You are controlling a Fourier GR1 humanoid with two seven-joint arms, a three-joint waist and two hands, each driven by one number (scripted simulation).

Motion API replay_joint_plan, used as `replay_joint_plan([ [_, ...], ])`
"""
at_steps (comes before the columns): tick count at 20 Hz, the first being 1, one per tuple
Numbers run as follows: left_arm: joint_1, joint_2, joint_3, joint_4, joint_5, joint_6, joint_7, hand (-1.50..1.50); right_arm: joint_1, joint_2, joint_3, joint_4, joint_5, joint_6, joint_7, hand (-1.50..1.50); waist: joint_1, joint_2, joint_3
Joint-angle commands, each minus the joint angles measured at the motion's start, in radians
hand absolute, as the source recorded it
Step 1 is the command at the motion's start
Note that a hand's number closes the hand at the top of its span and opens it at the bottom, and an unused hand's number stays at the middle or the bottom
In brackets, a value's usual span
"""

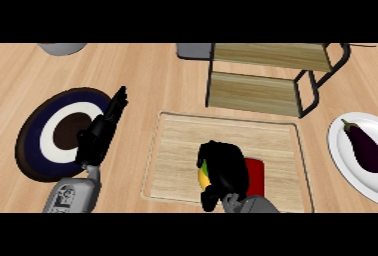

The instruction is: Pick the lemon from the tray and place it in the tiered shelf

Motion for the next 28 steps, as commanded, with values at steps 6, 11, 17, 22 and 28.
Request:
replay_joint_plan([
  [6, 0.000, -0.012, -0.020, 0.008, -0.009, -0.005, -0.021, 0.00, -0.225, 0.013, 0.189, 0.009, -0.089, -0.435, 0.423, 1.50, 0.034, 0.001, 0.001],
  [11, -0.010, 0.005, -0.001, 0.021, 0.000, -0.013, -0.008, 0.00, -0.310, 0.013, 0.237, -0.066, -0.019, -0.612, 0.481, 1.50, 0.024, -0.007, 0.001],
  [17, -0.015, -0.031, -0.020, 0.042, -0.026, 0.025, -0.013, 0.00, -0.482, 0.013, 0.160, -0.134, 0.079, -0.527, 0.621, 1.50, -0.002, -0.012, -0.001],
  [22, -0.003, 0.015, 0.020, 0.054, -0.003, -0.005, -0.038, 0.00, -0.558, 0.013, 0.083, -0.110, 0.191, -0.416, 0.660, 1.50, -0.014, -0.014, -0.002],
  [28, 0.000, -0.010, 0.004, 0.038, -0.012, 0.015, -0.026, 0.00, -0.707, 0.013, -0.068, -0.100, 0.262, -0.299, 0.661, 1.50, -0.015, -0.017, -0.002],
])
